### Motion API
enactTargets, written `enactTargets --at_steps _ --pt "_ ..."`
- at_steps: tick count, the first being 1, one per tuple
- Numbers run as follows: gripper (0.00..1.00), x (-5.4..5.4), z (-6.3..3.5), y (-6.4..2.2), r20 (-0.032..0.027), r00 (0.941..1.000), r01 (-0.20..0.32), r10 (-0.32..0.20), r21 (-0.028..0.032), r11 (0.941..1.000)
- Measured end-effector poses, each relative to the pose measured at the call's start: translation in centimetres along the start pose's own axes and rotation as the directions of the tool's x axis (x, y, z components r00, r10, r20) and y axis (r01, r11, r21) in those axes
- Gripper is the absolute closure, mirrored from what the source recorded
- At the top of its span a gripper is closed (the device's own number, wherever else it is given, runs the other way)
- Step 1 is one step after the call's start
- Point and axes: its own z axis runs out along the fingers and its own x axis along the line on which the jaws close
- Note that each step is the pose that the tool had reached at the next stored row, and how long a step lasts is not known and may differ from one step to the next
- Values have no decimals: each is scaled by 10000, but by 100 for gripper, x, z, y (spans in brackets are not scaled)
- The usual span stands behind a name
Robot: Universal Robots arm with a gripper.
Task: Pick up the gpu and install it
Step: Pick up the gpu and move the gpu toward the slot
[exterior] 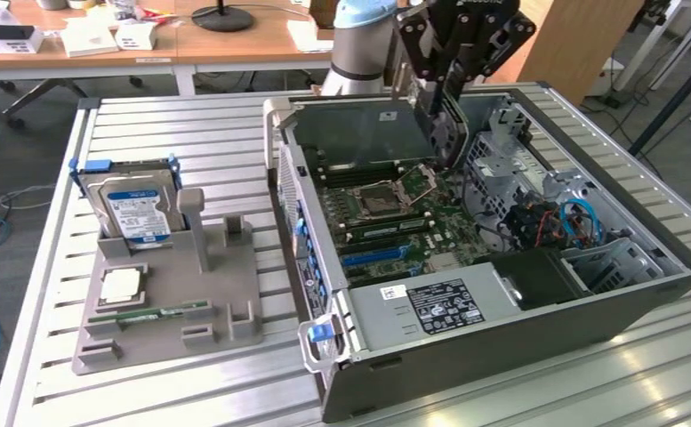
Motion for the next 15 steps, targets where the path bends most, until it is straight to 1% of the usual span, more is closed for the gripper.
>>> enactTargets --at_steps 4,6,15 --pt "74 -175 5 9 0 10000 1 -1 -12 10000" --pt "74 -227 6 12 -1 10000 2 -2 -14 10000" --pt "74 -241 20 13 0 10000 1 -1 -15 10000"
